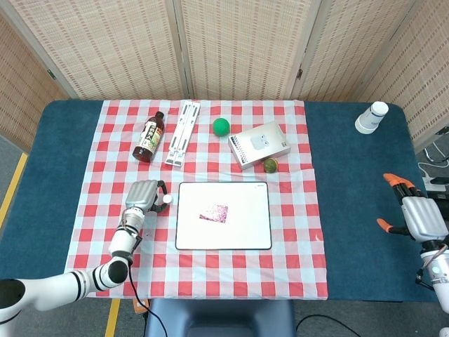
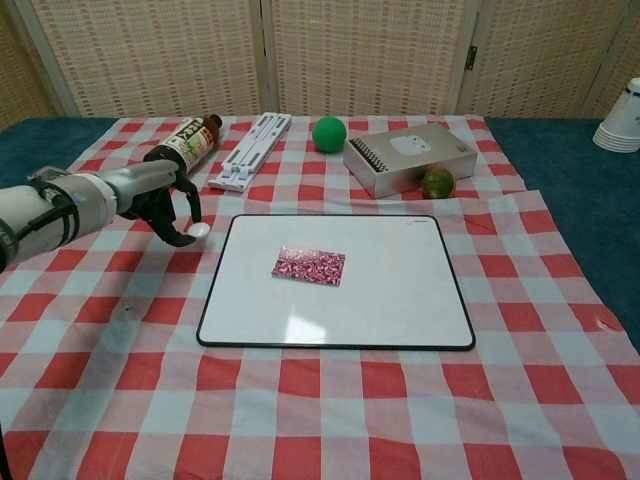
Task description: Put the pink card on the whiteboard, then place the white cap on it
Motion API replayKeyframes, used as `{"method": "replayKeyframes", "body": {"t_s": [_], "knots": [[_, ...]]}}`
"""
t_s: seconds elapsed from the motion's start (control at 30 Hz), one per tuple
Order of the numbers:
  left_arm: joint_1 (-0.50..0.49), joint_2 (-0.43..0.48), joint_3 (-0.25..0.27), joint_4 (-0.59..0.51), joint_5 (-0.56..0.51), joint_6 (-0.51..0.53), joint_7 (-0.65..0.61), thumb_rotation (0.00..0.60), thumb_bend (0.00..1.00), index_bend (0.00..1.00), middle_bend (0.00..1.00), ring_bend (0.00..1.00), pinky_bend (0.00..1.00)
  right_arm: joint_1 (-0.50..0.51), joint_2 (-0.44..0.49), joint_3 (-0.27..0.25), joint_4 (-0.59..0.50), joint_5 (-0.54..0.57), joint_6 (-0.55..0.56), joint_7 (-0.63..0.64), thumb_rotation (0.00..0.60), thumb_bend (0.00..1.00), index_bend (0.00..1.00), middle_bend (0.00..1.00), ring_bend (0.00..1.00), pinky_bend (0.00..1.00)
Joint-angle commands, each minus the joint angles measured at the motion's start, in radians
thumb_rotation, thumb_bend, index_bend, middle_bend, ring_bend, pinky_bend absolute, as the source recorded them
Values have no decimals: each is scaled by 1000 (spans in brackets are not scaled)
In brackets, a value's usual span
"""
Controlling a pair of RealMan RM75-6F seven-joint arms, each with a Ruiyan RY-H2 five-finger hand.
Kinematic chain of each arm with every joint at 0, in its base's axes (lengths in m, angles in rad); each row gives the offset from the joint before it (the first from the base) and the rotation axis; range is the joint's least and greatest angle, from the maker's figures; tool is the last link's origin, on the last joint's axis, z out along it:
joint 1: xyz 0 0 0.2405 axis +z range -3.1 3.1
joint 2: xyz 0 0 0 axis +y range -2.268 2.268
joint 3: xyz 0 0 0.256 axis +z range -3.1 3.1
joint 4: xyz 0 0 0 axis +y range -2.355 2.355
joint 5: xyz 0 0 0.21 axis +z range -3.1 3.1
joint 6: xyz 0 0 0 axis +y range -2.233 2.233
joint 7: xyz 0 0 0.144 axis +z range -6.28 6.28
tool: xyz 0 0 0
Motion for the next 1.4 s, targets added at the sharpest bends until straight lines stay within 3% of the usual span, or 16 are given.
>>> {"method": "replayKeyframes", "body": {"t_s": [0.03,0.3,0.67,1.4], "knots": [[-9,11,4,-104,3,50,35,600,343,498,1000,1000,1000,-7,3,4,0,2,14,8,600,155,1,65,0,256],[-61,-35,-21,-162,-23,108,86,600,343,498,1000,1000,1000,-18,6,8,-5,-6,43,20,600,153,3,65,0,256],[-125,-167,-34,-74,-86,144,143,600,343,501,1000,1000,1000,-20,7,7,-2,-11,43,26,600,154,3,65,0,256],[-167,-259,-71,-14,-115,160,170,600,344,516,1000,1000,1000,-15,8,9,-4,-9,35,24,600,154,4,65,0,256]]}}
